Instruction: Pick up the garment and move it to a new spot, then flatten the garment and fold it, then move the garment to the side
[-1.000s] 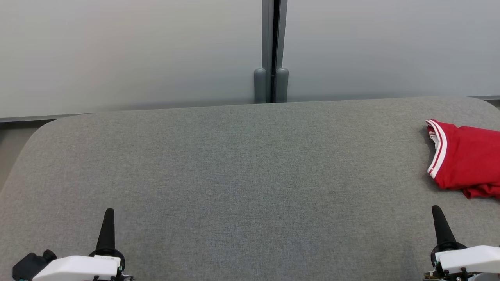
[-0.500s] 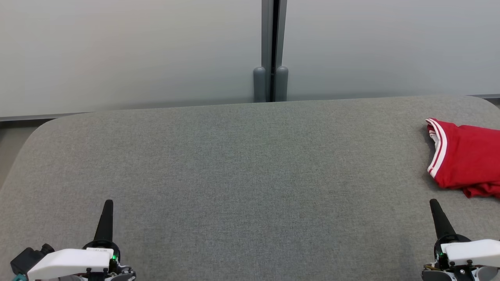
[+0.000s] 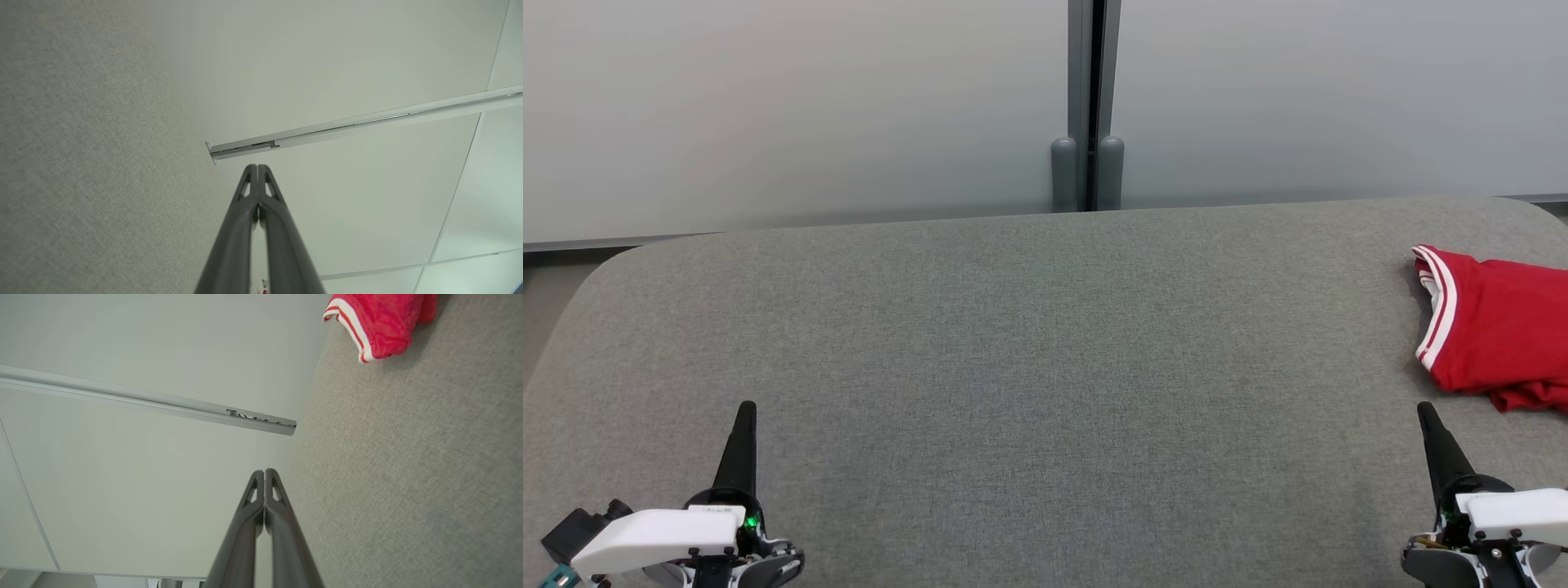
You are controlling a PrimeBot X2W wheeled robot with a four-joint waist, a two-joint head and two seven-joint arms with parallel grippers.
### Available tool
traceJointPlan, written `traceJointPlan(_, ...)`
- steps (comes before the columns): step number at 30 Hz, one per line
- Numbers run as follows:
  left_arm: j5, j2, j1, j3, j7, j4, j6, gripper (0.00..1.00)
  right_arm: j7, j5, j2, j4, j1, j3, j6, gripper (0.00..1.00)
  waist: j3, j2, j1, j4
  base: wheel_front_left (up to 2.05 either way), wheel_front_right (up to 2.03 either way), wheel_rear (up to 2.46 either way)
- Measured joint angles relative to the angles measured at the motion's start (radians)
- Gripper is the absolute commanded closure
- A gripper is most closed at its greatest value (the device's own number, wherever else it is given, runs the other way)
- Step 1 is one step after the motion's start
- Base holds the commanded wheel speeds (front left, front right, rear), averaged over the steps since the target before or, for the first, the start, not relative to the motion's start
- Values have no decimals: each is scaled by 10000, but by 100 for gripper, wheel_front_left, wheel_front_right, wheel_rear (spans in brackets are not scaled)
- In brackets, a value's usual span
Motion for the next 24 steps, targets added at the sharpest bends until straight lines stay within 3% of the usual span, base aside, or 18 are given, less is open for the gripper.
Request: traceJointPlan(24, -1492, 19, -434, 155, 460, 113, -198, 100, 433, 1891, -21, 82, -385, -35, 0, 100, 69, 0, 0, -32, 0, 0, 0)
